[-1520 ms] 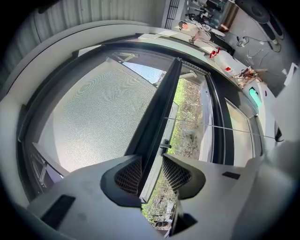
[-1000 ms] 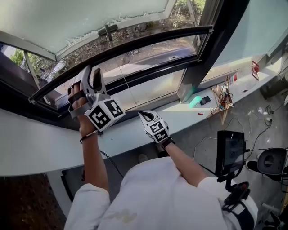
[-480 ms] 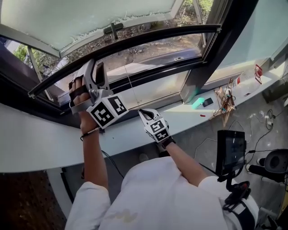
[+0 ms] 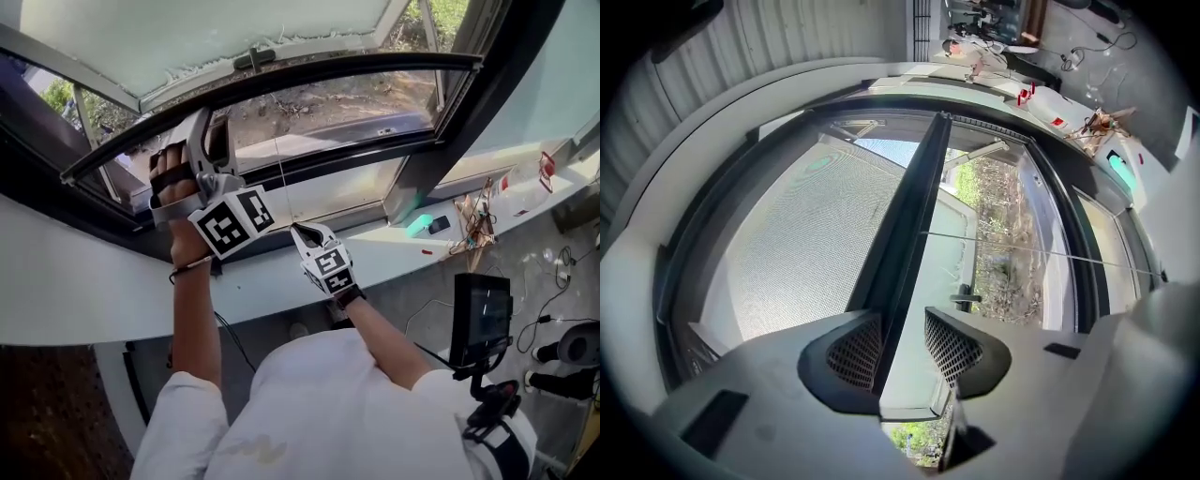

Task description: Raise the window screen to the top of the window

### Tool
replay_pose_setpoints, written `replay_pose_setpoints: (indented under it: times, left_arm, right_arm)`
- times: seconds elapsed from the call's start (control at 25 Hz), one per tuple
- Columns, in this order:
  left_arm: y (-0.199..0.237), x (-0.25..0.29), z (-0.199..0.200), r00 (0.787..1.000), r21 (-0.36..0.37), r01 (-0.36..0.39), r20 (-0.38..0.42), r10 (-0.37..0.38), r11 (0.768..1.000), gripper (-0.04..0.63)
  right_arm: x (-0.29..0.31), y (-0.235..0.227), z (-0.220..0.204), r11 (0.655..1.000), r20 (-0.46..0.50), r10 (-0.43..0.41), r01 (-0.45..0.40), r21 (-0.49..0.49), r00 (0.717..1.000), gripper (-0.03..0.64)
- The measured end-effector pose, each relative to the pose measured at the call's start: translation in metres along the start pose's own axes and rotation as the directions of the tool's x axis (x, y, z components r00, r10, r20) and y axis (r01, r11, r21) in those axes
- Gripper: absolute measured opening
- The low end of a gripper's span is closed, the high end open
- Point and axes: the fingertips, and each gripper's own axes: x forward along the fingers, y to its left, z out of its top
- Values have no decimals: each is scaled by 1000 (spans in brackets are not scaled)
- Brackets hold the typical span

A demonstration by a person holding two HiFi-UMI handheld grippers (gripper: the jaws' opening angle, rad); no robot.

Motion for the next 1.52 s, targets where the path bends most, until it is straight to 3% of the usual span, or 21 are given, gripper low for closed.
replay_pose_setpoints:
  times: [1.2, 1.52]
  left_arm:
    - [98, 22, 27, 981, 24, -192, 26, 191, 981, 127]
    - [111, 25, 31, 966, 18, -256, 52, 254, 967, 127]
  right_arm:
    - [-4, -28, 100, 998, 188, -41, 48, -31, 981, 3]
    - [2, -23, 112, 999, 169, -48, 47, 9, 985, 3]
